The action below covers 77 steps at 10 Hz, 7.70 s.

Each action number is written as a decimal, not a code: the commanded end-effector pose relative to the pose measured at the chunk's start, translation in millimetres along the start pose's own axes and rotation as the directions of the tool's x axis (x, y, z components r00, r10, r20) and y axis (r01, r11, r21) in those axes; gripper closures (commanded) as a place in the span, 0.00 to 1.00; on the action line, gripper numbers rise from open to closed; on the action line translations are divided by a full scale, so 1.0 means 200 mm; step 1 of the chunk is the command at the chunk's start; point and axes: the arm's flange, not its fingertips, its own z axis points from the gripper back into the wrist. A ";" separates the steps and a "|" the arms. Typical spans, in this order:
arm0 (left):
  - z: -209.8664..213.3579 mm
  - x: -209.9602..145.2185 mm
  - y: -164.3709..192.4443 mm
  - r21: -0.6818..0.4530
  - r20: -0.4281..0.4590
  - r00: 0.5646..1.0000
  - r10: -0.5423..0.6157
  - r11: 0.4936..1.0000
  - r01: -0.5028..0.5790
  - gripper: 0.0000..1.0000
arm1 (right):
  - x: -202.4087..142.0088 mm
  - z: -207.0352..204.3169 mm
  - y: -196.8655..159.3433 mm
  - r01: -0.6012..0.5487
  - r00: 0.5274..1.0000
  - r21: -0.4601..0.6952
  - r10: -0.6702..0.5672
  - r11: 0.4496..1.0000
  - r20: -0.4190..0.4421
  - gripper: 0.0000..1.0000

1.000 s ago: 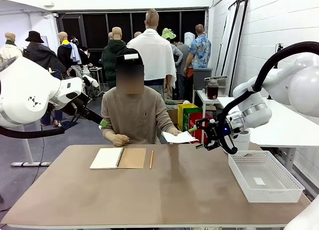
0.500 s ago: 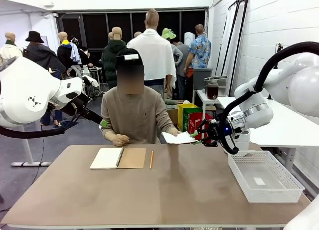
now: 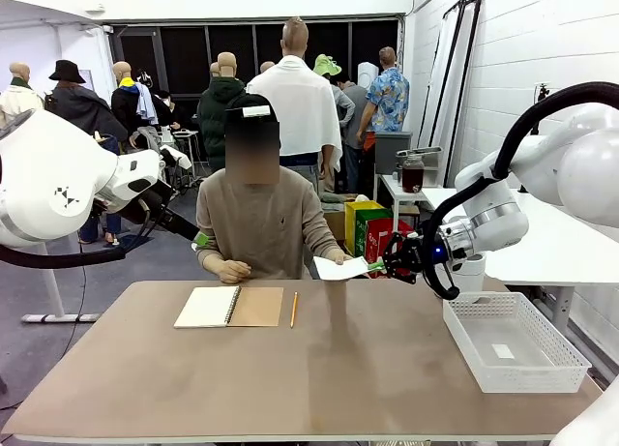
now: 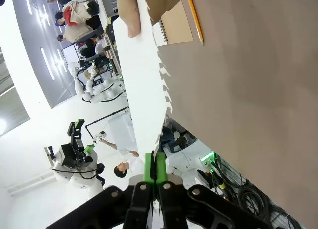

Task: Sort the paper based on its condition.
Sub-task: If a person hands you a paper, place it in the Organizing basket , and if it's crumpled, put it in the Trash can.

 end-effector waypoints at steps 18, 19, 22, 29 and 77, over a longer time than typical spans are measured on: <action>0.00 0.00 0.00 -0.007 0.000 1.000 0.002 1.000 -0.002 0.00 | -0.25 0.76 0.31 -0.332 0.935 -0.647 0.328 0.687 -0.132 1.00; 0.00 0.00 0.00 -0.007 0.000 1.000 0.002 1.000 -0.002 0.00 | -0.25 0.76 0.31 -0.332 0.935 -0.647 0.328 0.687 -0.132 1.00; 0.00 0.00 0.00 -0.007 0.000 1.000 0.002 1.000 -0.002 0.00 | -0.31 0.82 0.30 -0.334 0.922 -0.697 0.373 0.635 -0.103 1.00; 0.00 0.00 0.00 -0.007 0.000 1.000 0.002 1.000 -0.002 0.00 | -0.44 1.01 0.02 -0.255 0.913 -0.747 0.406 0.614 0.023 1.00; 0.00 0.00 0.00 -0.007 0.000 1.000 0.002 1.000 -0.002 0.00 | -0.48 0.85 -0.28 0.148 0.980 -0.883 0.056 0.444 0.193 0.00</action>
